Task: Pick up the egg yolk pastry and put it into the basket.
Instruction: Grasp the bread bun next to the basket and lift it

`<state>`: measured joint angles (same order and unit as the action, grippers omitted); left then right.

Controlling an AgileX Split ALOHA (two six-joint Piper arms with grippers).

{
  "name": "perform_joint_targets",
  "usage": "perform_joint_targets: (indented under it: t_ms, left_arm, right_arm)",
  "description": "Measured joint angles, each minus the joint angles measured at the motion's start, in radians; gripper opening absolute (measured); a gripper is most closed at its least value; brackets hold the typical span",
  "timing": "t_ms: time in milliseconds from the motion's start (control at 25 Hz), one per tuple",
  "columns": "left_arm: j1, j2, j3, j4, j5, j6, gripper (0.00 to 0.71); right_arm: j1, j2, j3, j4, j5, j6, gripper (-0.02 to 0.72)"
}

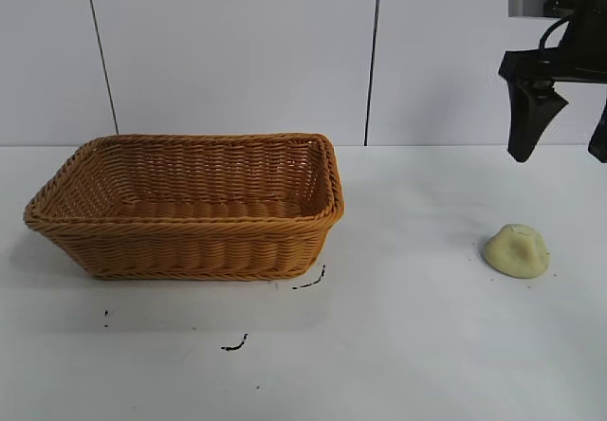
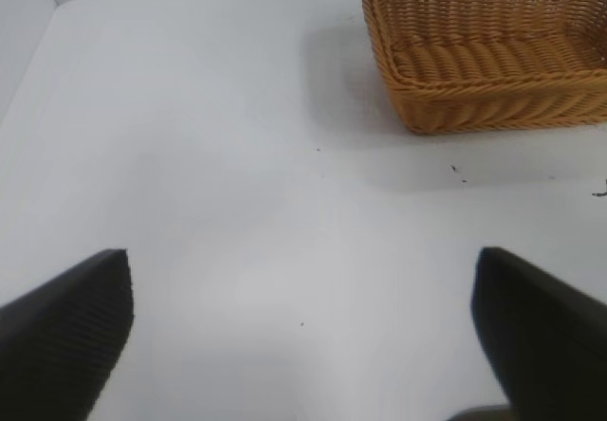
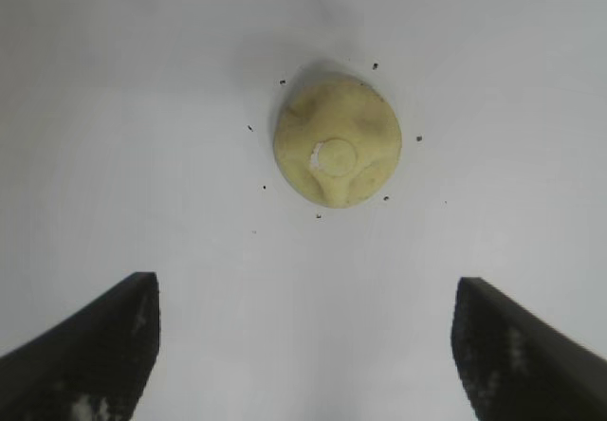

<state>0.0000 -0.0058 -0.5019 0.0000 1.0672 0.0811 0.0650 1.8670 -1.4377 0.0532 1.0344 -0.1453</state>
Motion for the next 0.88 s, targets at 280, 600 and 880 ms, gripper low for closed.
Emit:
perform_joint_targets:
  t_ms: [280,600,880]
  left_arm:
    - [0.000,0.000,0.000,0.000,0.000,0.000,0.697]
    - [0.000,0.000,0.000,0.000,0.000,0.000,0.697]
    - [0.000,0.000,0.000,0.000,0.000,0.000,0.697]
  right_arm:
    - [0.011,0.069,0.000,-0.027,-0.066,0.004,0.602]
    - [0.011,0.220,0.000,-0.045,-0.192,0.059,0.602]
    - [0.011,0.303,0.000,-0.045,-0.220,0.082,0.602]
